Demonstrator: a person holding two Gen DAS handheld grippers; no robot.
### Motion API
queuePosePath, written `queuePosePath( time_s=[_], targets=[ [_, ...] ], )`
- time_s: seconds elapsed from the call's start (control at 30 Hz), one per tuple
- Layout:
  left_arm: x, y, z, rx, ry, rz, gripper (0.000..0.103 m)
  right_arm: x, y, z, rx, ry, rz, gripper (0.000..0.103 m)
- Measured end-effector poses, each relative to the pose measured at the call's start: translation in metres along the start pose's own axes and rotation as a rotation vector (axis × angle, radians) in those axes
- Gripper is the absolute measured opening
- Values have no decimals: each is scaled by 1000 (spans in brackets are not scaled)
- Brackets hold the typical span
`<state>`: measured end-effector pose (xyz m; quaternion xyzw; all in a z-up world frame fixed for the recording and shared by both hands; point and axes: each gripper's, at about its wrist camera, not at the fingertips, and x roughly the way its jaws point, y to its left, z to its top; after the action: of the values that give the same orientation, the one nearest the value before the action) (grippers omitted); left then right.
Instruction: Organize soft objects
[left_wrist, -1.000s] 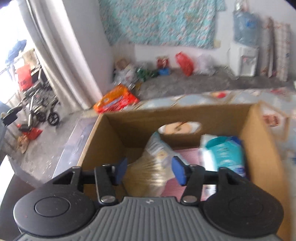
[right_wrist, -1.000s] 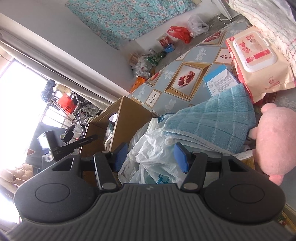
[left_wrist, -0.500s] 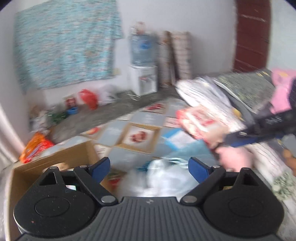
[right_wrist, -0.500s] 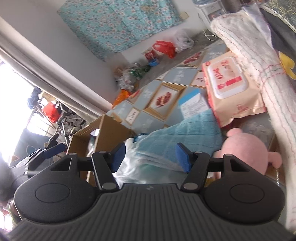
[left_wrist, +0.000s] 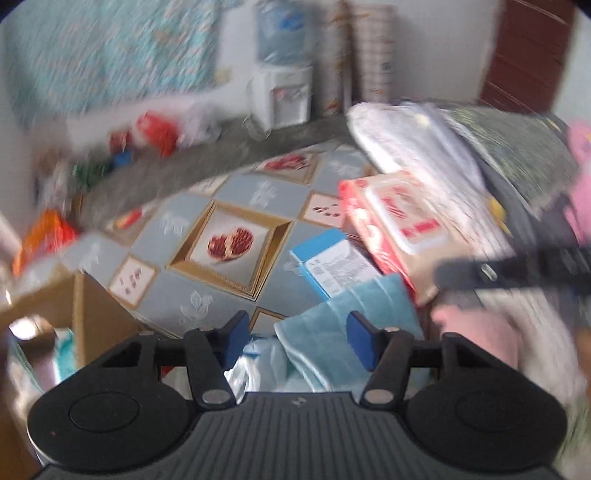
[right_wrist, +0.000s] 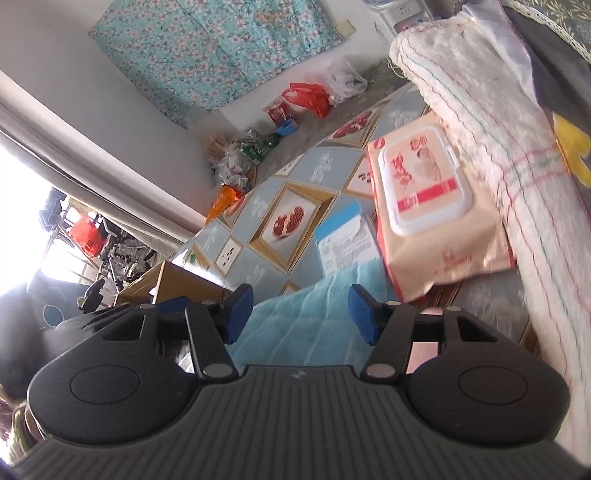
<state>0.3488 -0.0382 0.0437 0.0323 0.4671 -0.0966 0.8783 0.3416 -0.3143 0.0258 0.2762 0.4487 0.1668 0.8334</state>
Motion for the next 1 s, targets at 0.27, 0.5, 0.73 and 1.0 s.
queuePosePath(
  time_s=[0.27,0.5,0.73,1.0],
  targets=[
    [70,29,41,-225,181,-57,65,15,-8,-2,-128,55,-3,54],
    [124,19,61,-238,291,-68,75,36,1,-6,-257,115,-50,55],
    [165,8,60,-247,363,-101,79,40,-8,-3,-254,105,-47,55],
    [163,-4,62,-238,321,-168,61,46,-25,-6,-216,117,-54,55]
  ],
)
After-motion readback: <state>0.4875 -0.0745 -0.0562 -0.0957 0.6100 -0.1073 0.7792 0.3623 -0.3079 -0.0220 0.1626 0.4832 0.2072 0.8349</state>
